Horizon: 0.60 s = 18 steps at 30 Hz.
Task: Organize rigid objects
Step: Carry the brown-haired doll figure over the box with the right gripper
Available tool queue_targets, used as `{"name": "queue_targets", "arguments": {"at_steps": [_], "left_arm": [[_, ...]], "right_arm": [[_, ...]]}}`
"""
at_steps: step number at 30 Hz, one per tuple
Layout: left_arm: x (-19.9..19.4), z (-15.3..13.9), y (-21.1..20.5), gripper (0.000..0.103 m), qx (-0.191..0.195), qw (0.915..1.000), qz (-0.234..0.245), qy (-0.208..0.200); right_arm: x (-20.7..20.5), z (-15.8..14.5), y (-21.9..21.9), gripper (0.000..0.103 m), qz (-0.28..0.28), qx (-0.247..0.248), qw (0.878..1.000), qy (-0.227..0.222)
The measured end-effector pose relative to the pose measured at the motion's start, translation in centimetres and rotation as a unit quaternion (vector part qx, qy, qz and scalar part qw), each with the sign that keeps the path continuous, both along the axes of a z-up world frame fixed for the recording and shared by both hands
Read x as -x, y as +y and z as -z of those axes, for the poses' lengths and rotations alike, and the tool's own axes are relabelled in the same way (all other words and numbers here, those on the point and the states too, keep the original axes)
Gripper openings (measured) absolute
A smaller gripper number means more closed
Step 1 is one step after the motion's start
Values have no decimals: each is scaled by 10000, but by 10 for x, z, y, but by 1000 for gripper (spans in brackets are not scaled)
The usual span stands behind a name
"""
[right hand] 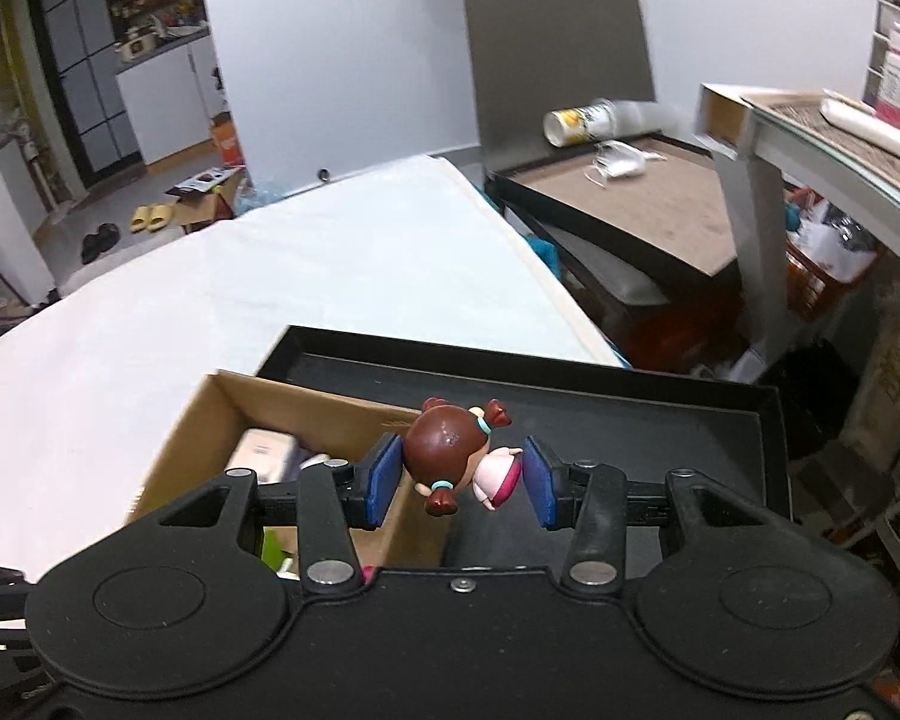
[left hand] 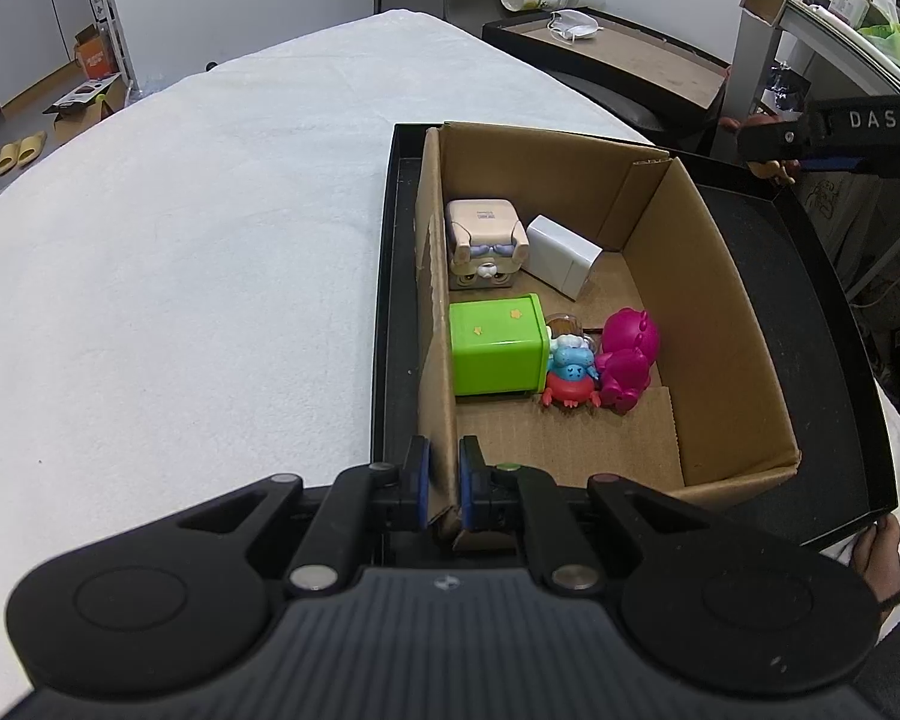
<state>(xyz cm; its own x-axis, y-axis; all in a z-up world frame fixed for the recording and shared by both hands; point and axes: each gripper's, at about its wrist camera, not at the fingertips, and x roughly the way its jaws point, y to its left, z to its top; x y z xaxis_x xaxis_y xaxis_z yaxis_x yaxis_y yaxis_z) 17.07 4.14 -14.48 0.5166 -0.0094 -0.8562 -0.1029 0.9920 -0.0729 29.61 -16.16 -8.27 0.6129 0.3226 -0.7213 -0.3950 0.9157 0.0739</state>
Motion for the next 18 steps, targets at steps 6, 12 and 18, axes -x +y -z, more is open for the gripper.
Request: {"name": "queue_targets", "arguments": {"at_steps": [6,12,18], "left_arm": [[0,0,1,9,15,10000,-4,-2],[0,0,2,9,59,10000,-13,-12],[1,-1,5,9,129,9999,-11,-24]], "right_arm": [[3,-2,10,43,-187,-94,9998,19],[7,2,27,43,-448,-98,9989,11],[11,17,50,43,-699,174,9974,94]]}}
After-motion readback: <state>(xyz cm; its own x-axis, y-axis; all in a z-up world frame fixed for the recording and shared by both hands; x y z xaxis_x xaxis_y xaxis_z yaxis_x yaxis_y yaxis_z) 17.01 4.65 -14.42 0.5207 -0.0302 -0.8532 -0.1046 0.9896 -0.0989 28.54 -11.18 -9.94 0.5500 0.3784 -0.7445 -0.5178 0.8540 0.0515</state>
